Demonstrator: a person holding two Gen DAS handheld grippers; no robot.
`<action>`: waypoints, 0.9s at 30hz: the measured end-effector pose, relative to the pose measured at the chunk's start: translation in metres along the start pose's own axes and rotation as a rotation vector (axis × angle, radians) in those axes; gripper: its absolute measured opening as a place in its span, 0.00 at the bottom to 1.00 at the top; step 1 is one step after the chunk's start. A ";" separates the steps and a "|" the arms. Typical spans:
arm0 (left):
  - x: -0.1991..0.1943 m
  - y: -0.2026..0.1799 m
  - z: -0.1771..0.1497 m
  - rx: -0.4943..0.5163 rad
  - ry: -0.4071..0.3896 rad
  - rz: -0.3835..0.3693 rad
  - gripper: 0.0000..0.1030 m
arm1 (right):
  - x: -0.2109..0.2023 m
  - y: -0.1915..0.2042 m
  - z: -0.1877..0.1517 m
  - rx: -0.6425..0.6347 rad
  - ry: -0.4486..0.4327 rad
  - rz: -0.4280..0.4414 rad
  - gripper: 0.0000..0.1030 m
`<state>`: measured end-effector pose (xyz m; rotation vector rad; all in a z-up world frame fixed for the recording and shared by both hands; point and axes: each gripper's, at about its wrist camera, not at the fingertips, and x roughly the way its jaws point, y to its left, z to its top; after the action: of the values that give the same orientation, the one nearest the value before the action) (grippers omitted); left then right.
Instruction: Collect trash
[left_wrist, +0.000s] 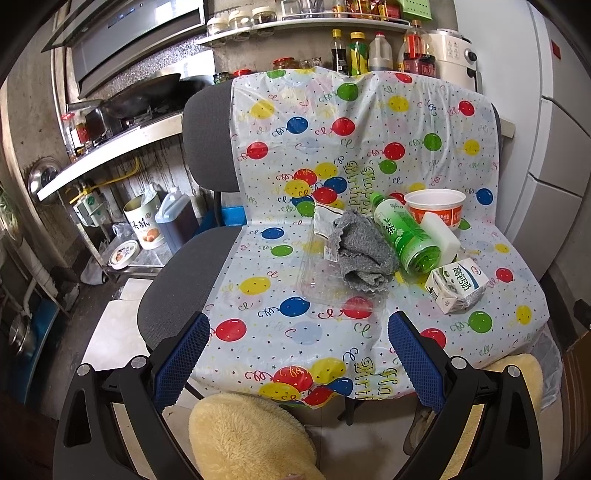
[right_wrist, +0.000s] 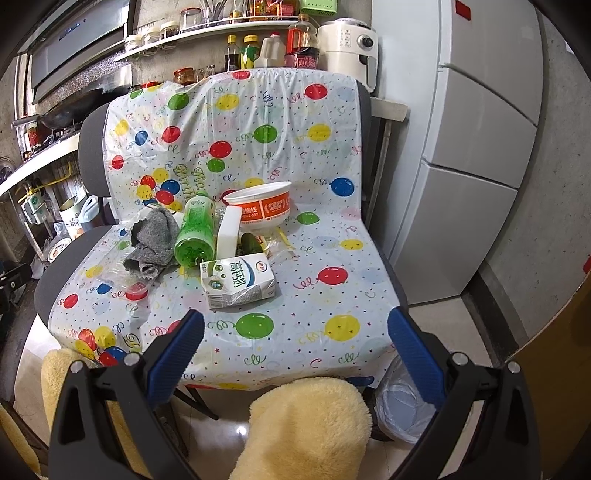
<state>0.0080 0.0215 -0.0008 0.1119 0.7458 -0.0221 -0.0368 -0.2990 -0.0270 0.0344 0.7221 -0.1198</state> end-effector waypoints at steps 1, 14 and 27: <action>0.002 -0.001 0.000 -0.001 0.006 0.000 0.93 | 0.002 0.001 0.001 -0.001 0.001 0.007 0.94; 0.050 -0.003 0.002 -0.021 0.087 -0.008 0.93 | 0.053 0.017 0.017 -0.047 -0.020 0.095 0.94; 0.117 -0.012 0.013 -0.017 0.087 -0.046 0.93 | 0.131 0.048 0.036 -0.097 0.054 0.164 0.94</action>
<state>0.1021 0.0107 -0.0715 0.0802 0.8352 -0.0550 0.0906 -0.2673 -0.0873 0.0038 0.7751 0.0734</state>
